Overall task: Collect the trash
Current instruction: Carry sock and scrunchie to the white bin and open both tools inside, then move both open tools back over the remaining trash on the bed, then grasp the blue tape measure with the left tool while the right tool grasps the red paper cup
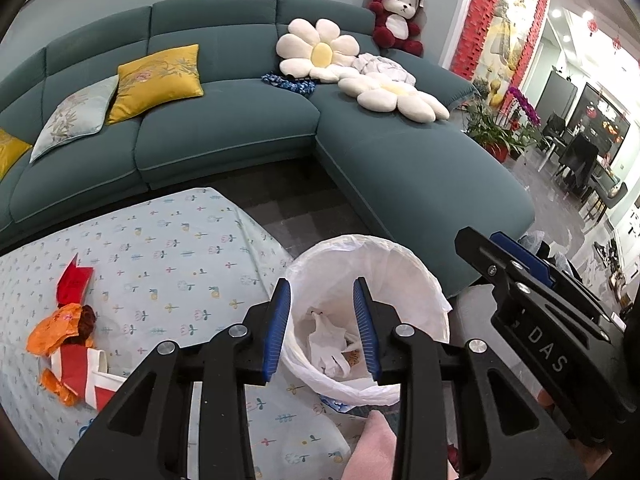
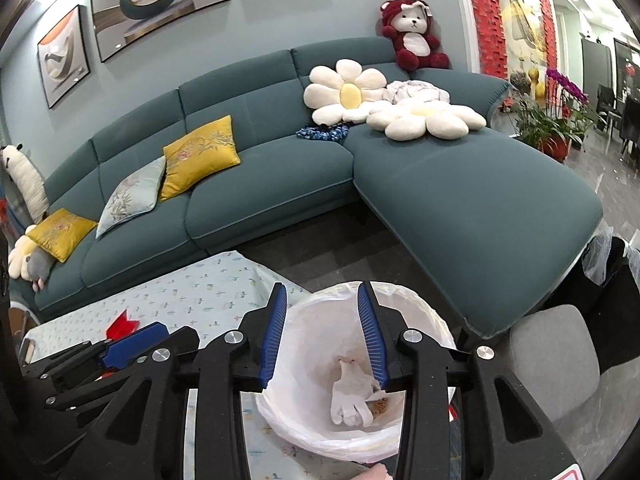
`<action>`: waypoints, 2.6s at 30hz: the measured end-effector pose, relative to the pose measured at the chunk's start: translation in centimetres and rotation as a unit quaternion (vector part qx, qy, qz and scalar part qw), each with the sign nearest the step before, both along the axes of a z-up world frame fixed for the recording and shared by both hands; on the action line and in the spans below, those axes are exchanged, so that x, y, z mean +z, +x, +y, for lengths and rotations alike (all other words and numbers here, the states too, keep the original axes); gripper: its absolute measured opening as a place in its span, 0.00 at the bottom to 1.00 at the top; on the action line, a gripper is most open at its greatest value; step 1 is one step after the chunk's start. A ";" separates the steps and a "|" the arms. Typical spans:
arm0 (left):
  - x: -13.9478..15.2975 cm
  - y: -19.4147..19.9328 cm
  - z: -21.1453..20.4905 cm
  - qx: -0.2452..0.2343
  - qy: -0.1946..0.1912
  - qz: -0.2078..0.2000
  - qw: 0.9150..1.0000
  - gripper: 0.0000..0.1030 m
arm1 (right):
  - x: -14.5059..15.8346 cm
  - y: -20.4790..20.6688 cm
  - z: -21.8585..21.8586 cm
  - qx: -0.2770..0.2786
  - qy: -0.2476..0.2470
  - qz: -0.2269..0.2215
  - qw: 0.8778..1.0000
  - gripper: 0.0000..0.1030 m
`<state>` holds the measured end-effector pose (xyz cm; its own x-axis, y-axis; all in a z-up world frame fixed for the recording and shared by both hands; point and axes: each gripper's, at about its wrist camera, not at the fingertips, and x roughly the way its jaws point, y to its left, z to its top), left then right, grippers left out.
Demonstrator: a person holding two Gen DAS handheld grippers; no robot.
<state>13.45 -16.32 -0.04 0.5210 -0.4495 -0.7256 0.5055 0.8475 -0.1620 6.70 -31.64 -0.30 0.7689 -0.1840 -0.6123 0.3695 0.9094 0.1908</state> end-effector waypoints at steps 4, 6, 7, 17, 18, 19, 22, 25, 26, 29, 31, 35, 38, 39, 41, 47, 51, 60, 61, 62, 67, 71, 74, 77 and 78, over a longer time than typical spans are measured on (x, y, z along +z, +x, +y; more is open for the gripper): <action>0.4 -0.2 1.6 0.012 -0.004 -0.002 1.000 0.30 | 0.8 0.0 1.3 0.007 -0.003 -0.004 1.000 0.42; 0.6 -0.2 2.7 0.019 -0.006 -0.003 1.000 0.30 | 1.1 0.1 2.0 0.012 -0.003 -0.007 1.000 0.43; 0.6 -0.3 3.3 0.024 -0.007 -0.004 1.000 0.30 | 1.2 0.1 2.4 0.015 -0.004 -0.007 1.000 0.43; -0.1 -0.1 11.3 0.093 -0.005 0.003 0.996 0.43 | 1.2 1.0 8.9 0.069 -0.011 0.001 0.998 0.44; -0.2 -0.1 12.0 0.099 -0.005 0.004 0.995 0.44 | 1.2 1.2 9.6 0.075 -0.013 0.002 0.997 0.44; -0.3 -0.1 12.9 0.108 -0.005 0.005 0.994 0.45 | 1.2 1.3 10.3 0.080 -0.014 0.004 0.997 0.44; -0.7 0.0 15.4 0.125 -0.005 0.010 0.992 0.48 | 1.1 1.6 12.4 0.097 -0.016 0.008 0.995 0.49; -1.3 -0.1 18.0 0.144 0.002 0.010 0.990 0.55 | 0.9 1.9 14.5 0.111 -0.017 0.011 0.994 0.51; -1.4 -0.2 18.7 0.148 0.002 0.011 0.989 0.57 | 0.7 2.0 15.3 0.117 -0.016 0.014 0.993 0.51; -2.3 -0.2 21.3 0.164 0.002 0.024 0.986 0.60 | 0.1 2.5 17.3 0.131 -0.013 0.023 0.991 0.51; -3.1 -0.4 22.9 0.171 0.007 0.034 0.985 0.63 | -0.4 2.7 18.7 0.140 -0.012 0.030 0.990 0.51; -5.2 -0.7 26.0 0.189 0.016 0.056 0.980 0.63 | -2.1 3.0 21.5 0.159 -0.008 0.049 0.986 0.51; -6.9 -0.9 27.9 0.198 0.018 0.076 0.977 0.63 | -3.5 3.2 23.3 0.172 -0.007 0.066 0.983 0.51; -7.6 -1.0 28.5 0.199 0.021 0.083 0.976 0.63 | -3.9 3.3 23.9 0.175 -0.006 0.071 0.982 0.51; -8.9 -1.2 29.2 0.198 0.024 0.096 0.975 0.63 | -5.0 3.5 25.0 0.181 -0.006 0.084 0.980 0.51; -12.5 -1.3 30.5 0.190 0.033 0.132 0.972 0.63 | -7.6 4.0 27.1 0.193 0.000 0.114 0.975 0.51; -14.4 -1.2 30.6 0.179 0.037 0.150 0.972 0.63 | -9.0 4.6 28.0 0.197 -0.001 0.131 0.972 0.51; -17.2 -0.2 30.0 0.163 0.036 0.173 0.971 0.58 | -12.5 6.1 29.7 0.200 0.000 0.173 0.964 0.51; -17.4 0.0 29.9 0.163 0.035 0.174 0.970 0.55 | -12.8 6.2 29.7 0.201 0.001 0.176 0.964 0.51; -17.5 0.1 29.8 0.161 0.032 0.174 0.971 0.52 | -13.2 6.4 30.0 0.202 0.001 0.180 0.963 0.51; -18.0 0.3 29.5 0.156 0.023 0.174 0.972 0.30 | -14.7 7.2 30.7 0.206 -0.004 0.198 0.958 0.51; -17.9 0.1 30.0 0.165 0.007 0.174 0.971 0.21 | -15.6 7.7 31.2 0.209 -0.004 0.208 0.956 0.51; -17.7 0.1 30.7 0.175 0.007 0.173 0.969 0.19 | -16.0 8.1 31.9 0.213 -0.006 0.213 0.954 0.51; -17.6 0.2 31.3 0.190 0.009 0.174 0.966 0.18 | -16.3 8.4 32.6 0.213 -0.010 0.214 0.953 0.60; -17.5 0.2 31.7 0.197 0.008 0.175 0.965 0.18 | -16.3 8.5 32.6 0.213 -0.009 0.214 0.953 0.62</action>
